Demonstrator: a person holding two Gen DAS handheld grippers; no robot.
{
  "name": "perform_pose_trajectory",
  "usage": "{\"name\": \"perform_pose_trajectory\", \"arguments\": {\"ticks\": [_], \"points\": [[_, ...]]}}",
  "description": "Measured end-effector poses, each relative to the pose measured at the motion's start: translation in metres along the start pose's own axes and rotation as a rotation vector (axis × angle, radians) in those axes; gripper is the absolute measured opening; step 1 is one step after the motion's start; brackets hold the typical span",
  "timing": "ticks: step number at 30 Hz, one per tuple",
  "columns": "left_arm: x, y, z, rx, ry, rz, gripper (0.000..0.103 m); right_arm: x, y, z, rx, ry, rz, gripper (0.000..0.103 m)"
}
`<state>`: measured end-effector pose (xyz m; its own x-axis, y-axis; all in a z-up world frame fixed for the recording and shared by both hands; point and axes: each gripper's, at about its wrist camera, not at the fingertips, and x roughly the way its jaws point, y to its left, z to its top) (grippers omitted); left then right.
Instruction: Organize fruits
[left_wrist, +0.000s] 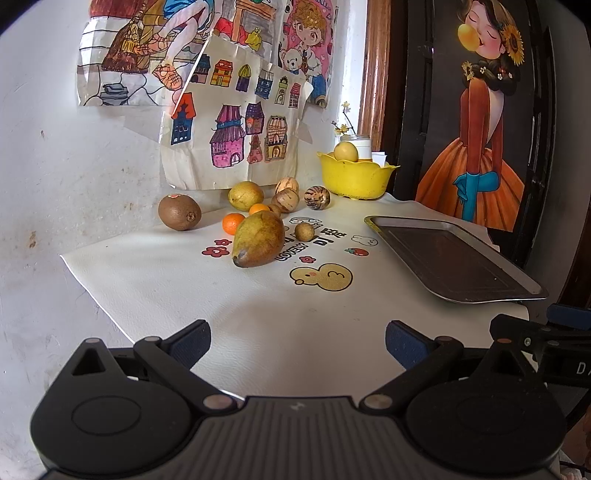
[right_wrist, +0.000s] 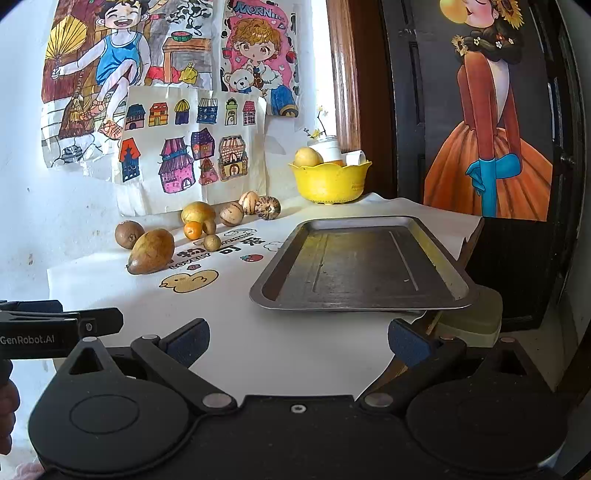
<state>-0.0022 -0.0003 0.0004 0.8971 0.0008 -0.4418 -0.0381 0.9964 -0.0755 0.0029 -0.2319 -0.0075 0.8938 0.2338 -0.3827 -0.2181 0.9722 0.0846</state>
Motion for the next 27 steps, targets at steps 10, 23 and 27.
{"name": "perform_pose_trajectory", "arguments": {"ticks": [10, 23, 27], "points": [[0.0002, 0.0003, 0.0001, -0.001, 0.000, -0.001, 0.103, -0.0006, -0.0001, 0.0001, -0.001, 0.002, 0.001, 0.103], [0.0004, -0.0001, -0.0027, -0.004, 0.001, 0.000, 0.103, -0.0005, -0.0008, -0.0013, -0.002, 0.004, 0.000, 0.103], [0.0005, 0.0014, -0.0036, -0.006, 0.001, 0.002, 0.103, 0.0008, 0.0010, 0.0003, -0.005, 0.003, -0.001, 0.103]]}}
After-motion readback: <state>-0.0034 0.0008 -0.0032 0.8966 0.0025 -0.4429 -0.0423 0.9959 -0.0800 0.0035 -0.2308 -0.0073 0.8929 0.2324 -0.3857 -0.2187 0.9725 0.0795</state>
